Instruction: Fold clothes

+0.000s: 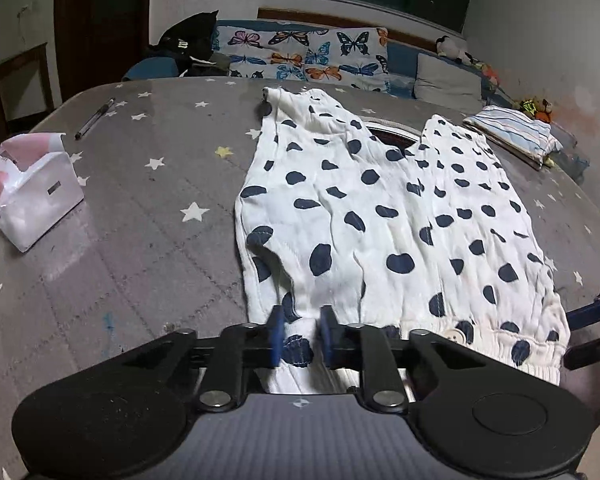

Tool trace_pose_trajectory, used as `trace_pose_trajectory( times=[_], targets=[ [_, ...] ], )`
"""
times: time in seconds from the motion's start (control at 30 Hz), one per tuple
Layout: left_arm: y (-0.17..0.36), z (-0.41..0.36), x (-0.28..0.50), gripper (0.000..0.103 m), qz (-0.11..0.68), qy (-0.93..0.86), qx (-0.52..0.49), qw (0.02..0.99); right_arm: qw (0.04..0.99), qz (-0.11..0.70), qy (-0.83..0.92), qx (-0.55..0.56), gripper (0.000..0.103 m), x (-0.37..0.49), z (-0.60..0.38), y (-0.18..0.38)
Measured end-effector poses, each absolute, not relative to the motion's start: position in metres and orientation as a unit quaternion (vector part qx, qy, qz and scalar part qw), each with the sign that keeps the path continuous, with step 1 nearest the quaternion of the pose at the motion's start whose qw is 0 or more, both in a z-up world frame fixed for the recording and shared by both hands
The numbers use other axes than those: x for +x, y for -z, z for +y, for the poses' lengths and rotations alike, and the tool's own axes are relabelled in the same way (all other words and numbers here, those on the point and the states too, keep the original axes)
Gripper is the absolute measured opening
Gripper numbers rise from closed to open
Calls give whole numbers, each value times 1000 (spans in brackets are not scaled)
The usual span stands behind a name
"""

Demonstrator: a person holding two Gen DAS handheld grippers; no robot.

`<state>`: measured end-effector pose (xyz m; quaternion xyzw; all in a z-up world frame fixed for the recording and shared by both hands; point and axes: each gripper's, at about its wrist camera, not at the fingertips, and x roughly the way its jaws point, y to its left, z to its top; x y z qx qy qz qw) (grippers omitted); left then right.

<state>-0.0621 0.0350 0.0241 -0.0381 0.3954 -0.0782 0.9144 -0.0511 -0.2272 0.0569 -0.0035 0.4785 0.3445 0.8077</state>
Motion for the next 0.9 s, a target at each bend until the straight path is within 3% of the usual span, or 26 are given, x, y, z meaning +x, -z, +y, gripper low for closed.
trace_pose_trajectory(
  times=[0.17, 0.23, 0.27, 0.3, 0.43, 0.67, 0.73, 0.83, 0.9],
  targets=[
    [-28, 32, -73, 10, 398, 93, -38, 912, 796, 487, -359, 14, 50, -52, -215, -51],
    [-30, 31, -77, 10, 399, 98, -41, 911, 796, 487, -358, 22, 40, -50, -214, -49],
    [-30, 31, -79, 10, 403, 101, -48, 909, 797, 487, -357, 27, 27, -50, -214, -48],
    [-30, 32, -81, 10, 406, 105, -53, 906, 795, 490, -356, 34, 22, -48, -214, -47],
    [-32, 32, -86, 9, 417, 115, -53, 900, 795, 491, -355, 39, 12, -49, -218, -49],
    [-35, 32, -93, 11, 436, 132, -52, 889, 790, 489, -371, 9, 11, -73, -224, -68],
    [-39, 32, -91, 15, 437, 137, -46, 888, 783, 502, -367, 0, 13, -75, -222, -64],
    [-50, 33, -90, 19, 427, 145, -30, 892, 780, 510, -363, 0, 24, -71, -227, -66],
    [-57, 36, -90, 30, 417, 149, -20, 896, 783, 509, -357, -3, 25, -69, -234, -72]
  ],
)
